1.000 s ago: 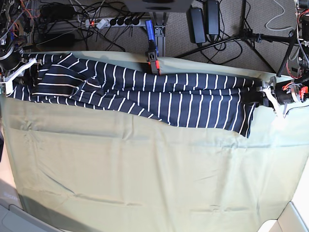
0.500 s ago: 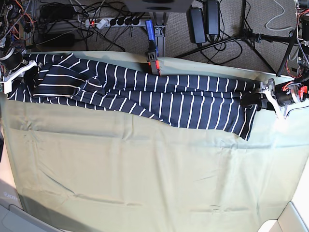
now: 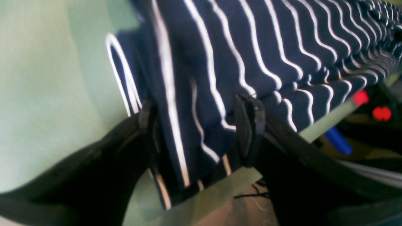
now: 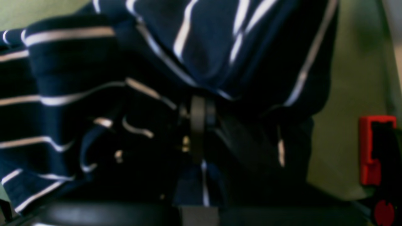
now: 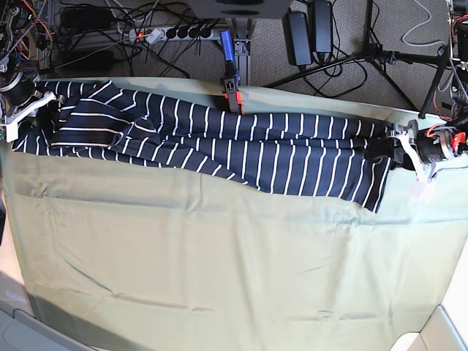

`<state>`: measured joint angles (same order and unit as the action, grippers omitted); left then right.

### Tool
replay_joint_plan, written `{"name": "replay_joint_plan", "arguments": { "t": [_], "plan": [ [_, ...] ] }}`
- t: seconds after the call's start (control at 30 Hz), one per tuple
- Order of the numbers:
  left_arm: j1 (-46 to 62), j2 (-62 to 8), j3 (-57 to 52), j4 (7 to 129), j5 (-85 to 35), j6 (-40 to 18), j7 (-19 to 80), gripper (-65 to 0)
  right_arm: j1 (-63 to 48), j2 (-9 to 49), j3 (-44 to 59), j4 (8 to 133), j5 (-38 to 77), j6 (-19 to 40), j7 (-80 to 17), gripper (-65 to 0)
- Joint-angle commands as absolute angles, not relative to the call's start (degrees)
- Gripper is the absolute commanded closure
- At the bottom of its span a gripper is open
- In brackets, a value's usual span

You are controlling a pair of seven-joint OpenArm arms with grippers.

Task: Fold the T-shirt properly
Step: 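Pull the left gripper's shirt end inward along the folded strip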

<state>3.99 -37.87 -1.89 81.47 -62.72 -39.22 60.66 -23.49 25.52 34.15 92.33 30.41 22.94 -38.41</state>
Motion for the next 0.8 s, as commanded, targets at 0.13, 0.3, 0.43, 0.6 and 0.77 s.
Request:
{"name": "replay_joint_plan", "arguments": {
  "t": [0.13, 0.3, 0.43, 0.6, 0.77],
  "plan": [
    [3.03, -40.18, -2.72, 87.53, -61.49, -40.00, 58.89, -36.4, -23.35, 26.63, 34.81, 93.17, 31.00, 24.45, -37.60, 0.0],
    [3.03, -40.18, -2.76, 87.35, -53.91, -40.00, 54.87, -36.4, -23.35, 26.63, 34.81, 93.17, 31.03, 24.45, -37.60, 0.0],
    [3.05, -40.16, -2.76, 87.15, -50.81, -40.00, 54.85, -36.4, -23.35, 26.63, 34.81, 93.17, 31.07, 24.45, -37.60, 0.0],
    [3.05, -40.16, -2.76, 84.99, -47.70, -39.81, 54.33, -39.6, -23.35, 26.63, 34.81, 93.17, 31.07, 24.45, -37.98, 0.0],
    [3.05, -39.99, -2.76, 82.65, -48.05, -39.64, 54.00, -39.5, -23.35, 26.63, 34.81, 93.17, 31.07, 24.45, -37.95, 0.0]
  ]
}}
